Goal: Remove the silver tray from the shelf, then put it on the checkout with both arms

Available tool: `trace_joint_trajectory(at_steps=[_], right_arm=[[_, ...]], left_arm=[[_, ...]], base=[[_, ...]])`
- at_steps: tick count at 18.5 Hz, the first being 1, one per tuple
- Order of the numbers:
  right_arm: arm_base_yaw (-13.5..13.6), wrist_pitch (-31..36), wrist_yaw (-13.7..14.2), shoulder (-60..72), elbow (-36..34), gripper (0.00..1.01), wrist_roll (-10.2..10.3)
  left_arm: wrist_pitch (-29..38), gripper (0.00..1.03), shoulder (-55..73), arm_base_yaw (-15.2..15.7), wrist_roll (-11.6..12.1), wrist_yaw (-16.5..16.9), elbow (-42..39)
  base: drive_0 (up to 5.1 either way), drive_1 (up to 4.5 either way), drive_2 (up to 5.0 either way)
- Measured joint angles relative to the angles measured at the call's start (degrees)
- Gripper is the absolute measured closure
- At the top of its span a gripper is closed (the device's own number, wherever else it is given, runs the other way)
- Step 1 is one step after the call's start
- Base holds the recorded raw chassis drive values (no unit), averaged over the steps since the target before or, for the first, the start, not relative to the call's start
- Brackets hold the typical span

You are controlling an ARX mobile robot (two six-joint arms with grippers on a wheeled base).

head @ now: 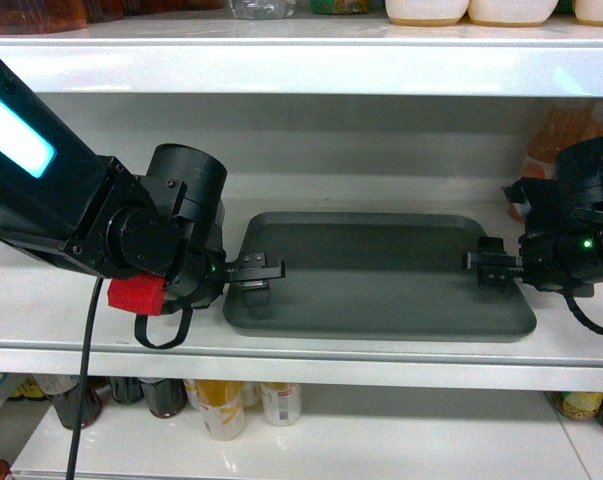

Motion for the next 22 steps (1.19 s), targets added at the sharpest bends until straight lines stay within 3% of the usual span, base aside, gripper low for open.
trace_joint_trajectory(at_steps=[5,6,7,12,16,22], right_arm=[[0.0,2.3,-1.0,-0.2,-2.4,0.86,0.7],[0.0,1.9,-1.8,-1.0,-3.2,0.98,1.7],[0.0,4.7,-2.2,-2.2,-6.4,0.98,2.7],[0.8,14.5,-1.3,-9.6,-21.6,0.98,5.1],[0.9,17.7,-1.7,-15.8,-29.6,0.98,6.9],[1.5,21.7,-2.5,-35.1,-42.6,0.98,9.7]], left_arm=[[2.3,0.77,-1.6,0.5,-4.8,2.4,-4.3],[4.2,0.94,-2.4,0.5,-5.1,2.3,-6.4],[7.0,1.00,-4.1,0.7,-6.1,3.3,-10.0],[14.1,1.00,-11.3,-0.8,-4.6,-0.9,-22.7],[14.6,1.00,-17.6,-1.6,-4.4,-1.3,-28.1],[15.2,1.00,-34.6,-2.3,0.1,-2.9,-35.0]], base=[[0.0,0.00,0.0],[0.0,0.00,0.0],[0.0,0.00,0.0],[0.0,0.00,0.0],[0.0,0.00,0.0],[0.0,0.00,0.0]])
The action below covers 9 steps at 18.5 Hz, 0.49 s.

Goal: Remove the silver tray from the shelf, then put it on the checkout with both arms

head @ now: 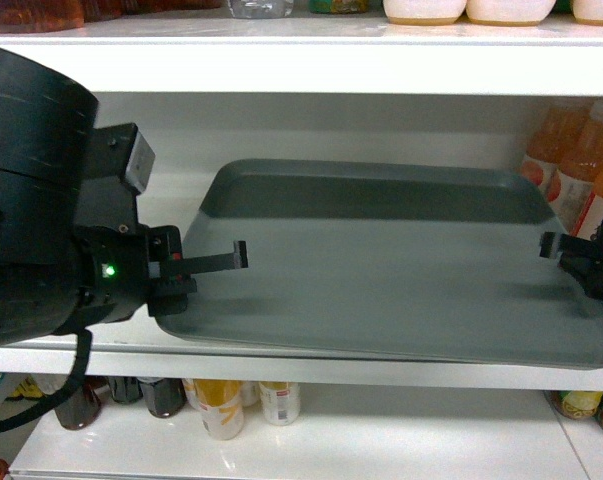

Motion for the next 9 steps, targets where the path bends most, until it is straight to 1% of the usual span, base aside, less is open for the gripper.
trace_joint_trajectory(at_steps=[1,2,3,4,9], right_arm=[[0.3,0.5,-0.4,-4.2,-3.3,0.99,0.3],[0.5,0.9,-0.6,-6.5,-5.0,0.99,0.5],[0.5,2.6,-0.8,-7.5,-6.3,0.99,0.7],[0.5,2.2,-1.1,-7.4,-6.4,0.99,0.8],[0.5,2.0,-1.2,-7.2,-7.0,0.99,0.8]], left_arm=[[-0.6,1.00,-4.2,-0.1,0.5,0.0,-2.3],[-0.5,1.00,-6.6,-0.2,1.4,-0.2,-3.6],[1.8,1.00,-7.4,-0.3,3.8,-1.1,-4.4],[1.6,1.00,-7.1,-0.3,4.4,-1.1,-4.5],[1.5,1.00,-6.0,-0.3,4.5,-1.1,-5.1]], base=[[0.0,0.00,0.0],[0.0,0.00,0.0],[0.0,0.00,0.0],[0.0,0.00,0.0],[0.0,0.00,0.0]])
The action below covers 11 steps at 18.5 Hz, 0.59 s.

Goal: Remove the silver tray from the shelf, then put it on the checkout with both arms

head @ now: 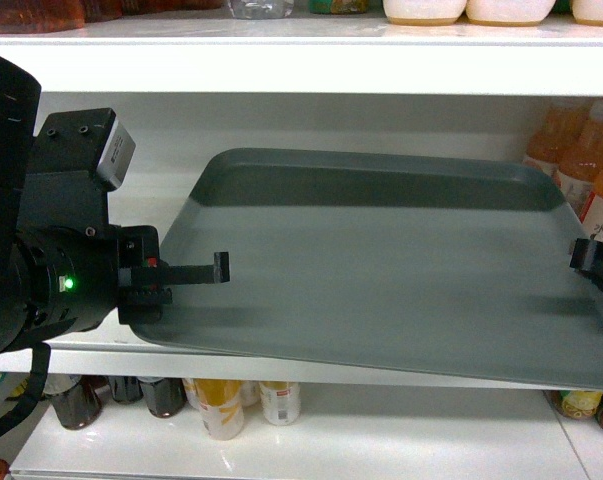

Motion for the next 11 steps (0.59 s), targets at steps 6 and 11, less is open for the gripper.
trace_joint_trajectory(at_steps=[6,11], right_arm=[[0.0,0.0,-0.1,0.0,0.0,0.99,0.0],[0.3,-0.1,-0.2,0.0,0.0,0.99,0.0]], left_arm=[[0.0,1.00,0.0,0.0,0.0,0.0,0.0],[-0.1,1.00,0.0,0.0,0.1,-0.2,0.0]], base=[[0.0,0.00,0.0],[0.0,0.00,0.0]])
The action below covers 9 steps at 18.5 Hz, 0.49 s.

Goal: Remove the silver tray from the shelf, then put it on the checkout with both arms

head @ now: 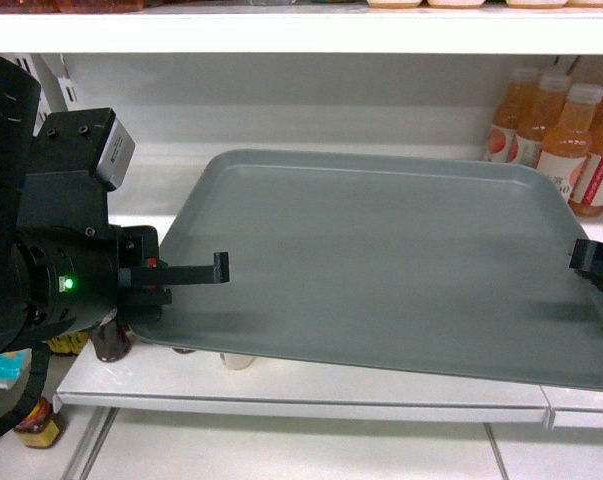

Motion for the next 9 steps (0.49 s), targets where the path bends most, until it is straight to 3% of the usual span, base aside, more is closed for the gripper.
trace_joint_trajectory(at_steps=[6,9], right_arm=[[0.0,0.1,0.0,0.0,0.0,0.99,0.0],[0.0,-0.3,0.0,0.1,-0.2,0.99,0.0]], left_arm=[[-0.1,1.00,0.0,0.0,0.3,-0.2,0.0],[-0.2,1.00,0.0,-0.1,0.3,-0.1,0.0]], base=[[0.0,0.00,0.0],[0.1,-4.24,4.4]])
